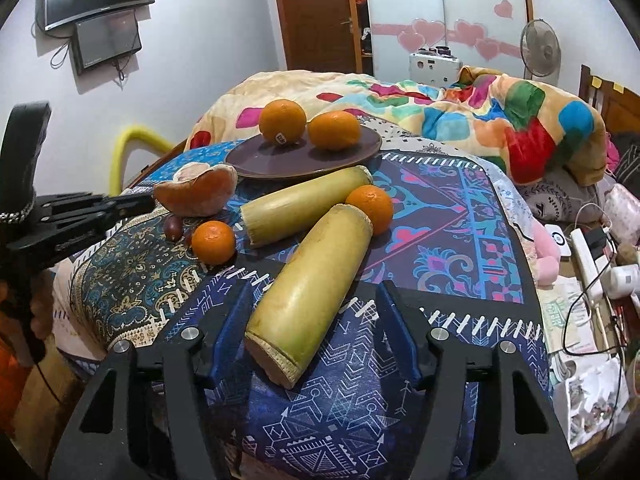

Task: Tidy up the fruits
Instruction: 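Grasp a pink pomelo segment with the left gripper while the right grasps a bamboo shoot, then lift the pomelo segment with the left gripper while the right lifts the bamboo shoot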

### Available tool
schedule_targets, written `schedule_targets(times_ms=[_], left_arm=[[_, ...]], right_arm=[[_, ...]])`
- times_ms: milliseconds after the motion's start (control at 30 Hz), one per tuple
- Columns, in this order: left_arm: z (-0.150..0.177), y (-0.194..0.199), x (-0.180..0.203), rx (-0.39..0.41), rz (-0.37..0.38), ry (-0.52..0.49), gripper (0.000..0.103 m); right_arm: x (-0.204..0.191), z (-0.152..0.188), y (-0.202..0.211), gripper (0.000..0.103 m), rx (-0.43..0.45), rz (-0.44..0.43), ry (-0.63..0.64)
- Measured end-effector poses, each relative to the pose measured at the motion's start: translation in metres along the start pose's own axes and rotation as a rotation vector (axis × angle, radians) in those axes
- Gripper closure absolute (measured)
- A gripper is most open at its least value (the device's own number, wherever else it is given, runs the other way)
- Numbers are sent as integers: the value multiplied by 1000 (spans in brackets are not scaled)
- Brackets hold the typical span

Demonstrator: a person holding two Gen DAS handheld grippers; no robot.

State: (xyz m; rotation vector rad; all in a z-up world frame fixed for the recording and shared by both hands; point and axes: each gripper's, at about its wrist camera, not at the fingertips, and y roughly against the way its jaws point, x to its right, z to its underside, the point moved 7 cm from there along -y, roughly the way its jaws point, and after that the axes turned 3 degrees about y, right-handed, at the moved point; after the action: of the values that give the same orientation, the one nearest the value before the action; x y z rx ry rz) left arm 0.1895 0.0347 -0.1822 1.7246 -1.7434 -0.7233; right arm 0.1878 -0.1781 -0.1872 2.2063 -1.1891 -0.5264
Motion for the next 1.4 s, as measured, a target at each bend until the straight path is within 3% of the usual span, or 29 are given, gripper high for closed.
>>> schedule_targets(times_ms=[33,100,167,200,533,667,967,1267,1400], left_arm=[[2,1,-5,-5,-7,5,95],[4,1,-13,-8,-26,0,74],[4,-1,-18,-5,-29,-4,59],[2,-3,-19,-4,-19,0,58],[-19,-29,-8,-2,83,-18,58],[-20,-38,1,-3,99,-54,74],[-17,-27,-4,13,139,-26,83],[11,12,-21,30,25,-2,86],[24,28,-21,29,9,-3,88]], right_arm=[[0,0,0,43,-1,-1,-1],[0,0,0,43,-2,-5,-6],[1,0,0,43,-5,-9,-11],[1,0,-1,43,-7,-12,-13],[-3,-2,-13,43,-35,-11,0],[-4,-1,-21,43,-47,-12,3],[-6,-2,-23,47,-42,-15,15],[-2,2,-11,58,-49,6,28],[3,4,-5,64,-51,4,8]])
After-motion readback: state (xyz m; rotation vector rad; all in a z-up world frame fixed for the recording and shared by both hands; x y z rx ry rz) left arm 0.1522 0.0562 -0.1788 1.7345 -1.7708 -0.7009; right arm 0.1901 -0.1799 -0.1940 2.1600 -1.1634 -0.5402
